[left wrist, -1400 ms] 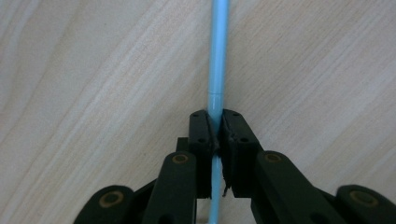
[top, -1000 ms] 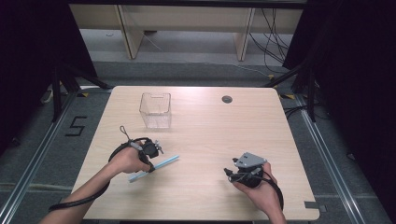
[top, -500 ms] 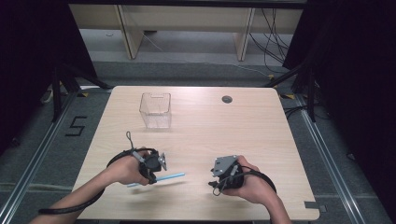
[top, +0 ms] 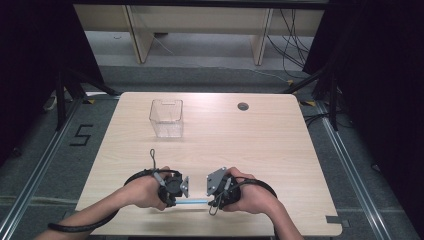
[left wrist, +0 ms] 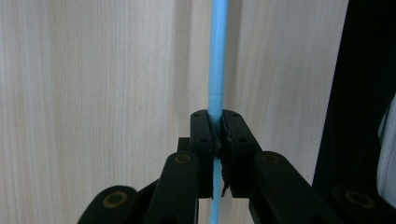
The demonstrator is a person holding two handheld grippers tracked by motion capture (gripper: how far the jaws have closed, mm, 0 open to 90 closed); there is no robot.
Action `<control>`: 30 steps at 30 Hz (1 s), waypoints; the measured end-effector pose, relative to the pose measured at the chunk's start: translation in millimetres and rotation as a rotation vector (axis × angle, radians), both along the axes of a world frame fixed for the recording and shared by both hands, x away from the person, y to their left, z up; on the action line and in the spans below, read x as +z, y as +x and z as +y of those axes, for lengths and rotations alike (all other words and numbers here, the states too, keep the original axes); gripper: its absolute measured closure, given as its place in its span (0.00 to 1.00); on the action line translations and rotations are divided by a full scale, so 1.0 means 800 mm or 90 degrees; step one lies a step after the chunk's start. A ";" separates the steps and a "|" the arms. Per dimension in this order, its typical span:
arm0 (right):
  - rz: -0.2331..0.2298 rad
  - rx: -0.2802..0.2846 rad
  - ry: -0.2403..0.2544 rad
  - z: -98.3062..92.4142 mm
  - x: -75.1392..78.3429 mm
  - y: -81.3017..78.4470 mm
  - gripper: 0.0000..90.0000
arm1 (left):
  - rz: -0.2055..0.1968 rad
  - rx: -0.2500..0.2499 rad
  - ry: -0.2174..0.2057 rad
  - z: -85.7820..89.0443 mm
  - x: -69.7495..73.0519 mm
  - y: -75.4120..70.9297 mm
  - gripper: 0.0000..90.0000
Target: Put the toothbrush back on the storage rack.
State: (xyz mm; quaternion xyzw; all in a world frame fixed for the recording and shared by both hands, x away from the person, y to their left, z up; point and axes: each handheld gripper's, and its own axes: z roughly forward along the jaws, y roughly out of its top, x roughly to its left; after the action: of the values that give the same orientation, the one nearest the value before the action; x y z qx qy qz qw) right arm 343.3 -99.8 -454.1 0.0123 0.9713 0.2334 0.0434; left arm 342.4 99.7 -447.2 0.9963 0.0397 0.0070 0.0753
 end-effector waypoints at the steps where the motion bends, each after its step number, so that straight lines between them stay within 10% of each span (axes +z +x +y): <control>1: 0.000 0.000 0.000 0.000 0.000 0.000 0.70 | 0.001 0.008 -0.011 -0.002 -0.001 -0.002 0.92; 30: 0.016 0.038 0.021 0.016 -0.014 -0.002 0.92 | -0.006 -0.005 -0.036 -0.009 0.008 -0.001 0.92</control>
State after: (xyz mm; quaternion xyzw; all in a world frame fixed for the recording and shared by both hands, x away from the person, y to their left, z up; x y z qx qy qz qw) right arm 341.5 -87.4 -465.4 -0.0133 0.9678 0.2504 0.0236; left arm 341.5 92.3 -441.0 0.9939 0.0355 0.0103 0.1039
